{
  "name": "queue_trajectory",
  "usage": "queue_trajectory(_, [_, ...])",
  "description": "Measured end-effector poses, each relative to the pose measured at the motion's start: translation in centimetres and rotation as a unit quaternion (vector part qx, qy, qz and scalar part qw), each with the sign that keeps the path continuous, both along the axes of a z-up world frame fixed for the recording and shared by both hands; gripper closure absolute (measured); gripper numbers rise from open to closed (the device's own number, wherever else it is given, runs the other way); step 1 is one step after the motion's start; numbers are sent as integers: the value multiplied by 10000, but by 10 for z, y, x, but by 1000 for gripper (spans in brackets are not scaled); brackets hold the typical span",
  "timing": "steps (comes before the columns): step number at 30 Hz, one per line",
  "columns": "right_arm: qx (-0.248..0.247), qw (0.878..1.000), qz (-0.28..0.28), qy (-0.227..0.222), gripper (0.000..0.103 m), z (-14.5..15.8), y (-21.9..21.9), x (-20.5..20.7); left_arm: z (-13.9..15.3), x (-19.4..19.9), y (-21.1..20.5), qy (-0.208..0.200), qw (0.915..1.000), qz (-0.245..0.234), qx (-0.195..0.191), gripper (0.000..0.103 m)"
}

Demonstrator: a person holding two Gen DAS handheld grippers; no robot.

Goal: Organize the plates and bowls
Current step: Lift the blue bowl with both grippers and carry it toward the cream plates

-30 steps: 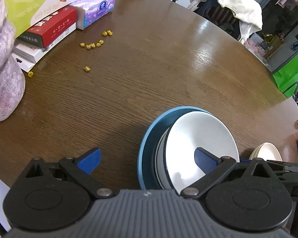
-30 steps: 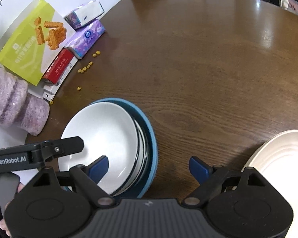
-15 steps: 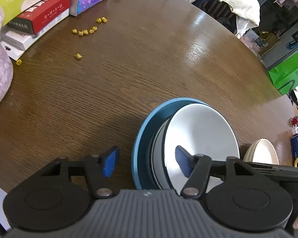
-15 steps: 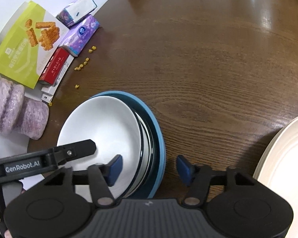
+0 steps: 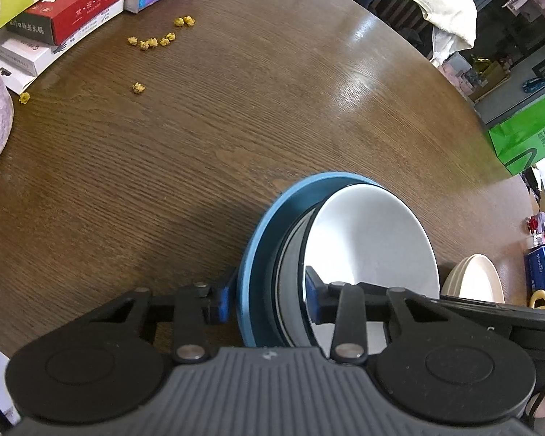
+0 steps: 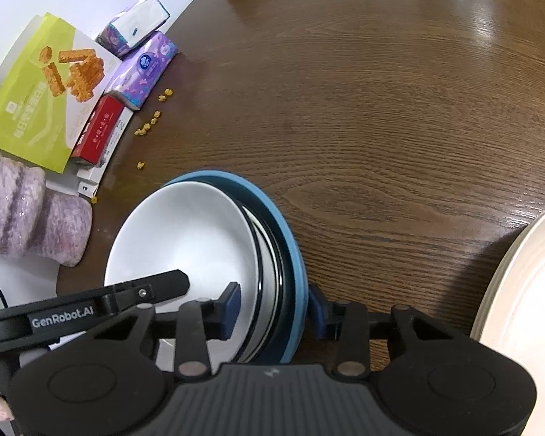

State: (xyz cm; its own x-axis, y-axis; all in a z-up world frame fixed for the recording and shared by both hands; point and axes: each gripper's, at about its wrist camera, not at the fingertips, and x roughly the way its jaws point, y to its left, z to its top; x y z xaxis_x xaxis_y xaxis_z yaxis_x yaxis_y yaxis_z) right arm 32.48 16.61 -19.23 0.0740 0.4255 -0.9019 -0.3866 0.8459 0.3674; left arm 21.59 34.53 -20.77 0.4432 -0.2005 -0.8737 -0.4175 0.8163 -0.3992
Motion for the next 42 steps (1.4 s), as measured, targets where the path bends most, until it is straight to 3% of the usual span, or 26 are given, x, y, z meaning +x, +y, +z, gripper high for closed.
queue_trajectory(12, [-51,9999,86,-127,65,2,3,-1,5,1,-10,17,9995,-199,235,64])
queue_trajectory(42, [57,9995,110,-291,65,10,-11,-15,10,-11,-19,-99,9990,-240,361,64])
